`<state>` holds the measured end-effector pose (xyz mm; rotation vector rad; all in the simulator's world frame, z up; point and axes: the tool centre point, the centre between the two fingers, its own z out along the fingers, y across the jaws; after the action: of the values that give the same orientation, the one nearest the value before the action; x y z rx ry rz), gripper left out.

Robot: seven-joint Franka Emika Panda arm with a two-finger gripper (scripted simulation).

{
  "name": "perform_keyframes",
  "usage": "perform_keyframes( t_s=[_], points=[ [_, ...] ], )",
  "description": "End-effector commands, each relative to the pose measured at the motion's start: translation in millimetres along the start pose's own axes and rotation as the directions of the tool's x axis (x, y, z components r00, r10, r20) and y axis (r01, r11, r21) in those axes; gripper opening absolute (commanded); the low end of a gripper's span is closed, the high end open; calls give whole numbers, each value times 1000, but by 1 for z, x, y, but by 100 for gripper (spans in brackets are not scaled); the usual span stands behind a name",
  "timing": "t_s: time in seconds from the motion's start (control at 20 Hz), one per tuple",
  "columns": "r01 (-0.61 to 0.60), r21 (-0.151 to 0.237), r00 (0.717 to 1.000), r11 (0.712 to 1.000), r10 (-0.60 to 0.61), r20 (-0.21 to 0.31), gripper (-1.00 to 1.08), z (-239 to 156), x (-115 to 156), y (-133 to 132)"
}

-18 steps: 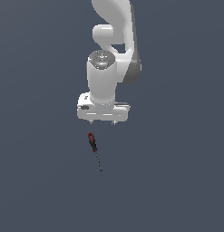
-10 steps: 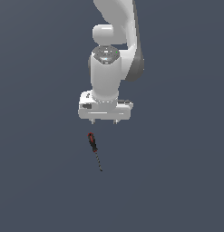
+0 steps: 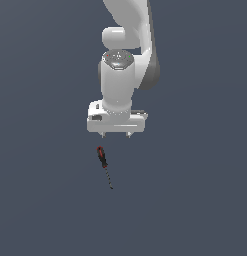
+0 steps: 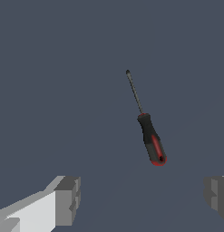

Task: Pick up the object and move it to a goal position.

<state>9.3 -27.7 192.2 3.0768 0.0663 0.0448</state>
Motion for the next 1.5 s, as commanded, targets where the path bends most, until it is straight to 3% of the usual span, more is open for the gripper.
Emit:
perform_keyframes(
  t_s=[0.0,0.5,1.0,1.45],
  points=[
    [13,1,1000,1000,-13,2,100,5,2,2],
    [134,19,991,991,-134,11,100,46,22,18],
    [286,54,958,957,-287,9,100,107,41,41],
    [340,69,940,938,-341,4,100,131,45,50]
  ],
)
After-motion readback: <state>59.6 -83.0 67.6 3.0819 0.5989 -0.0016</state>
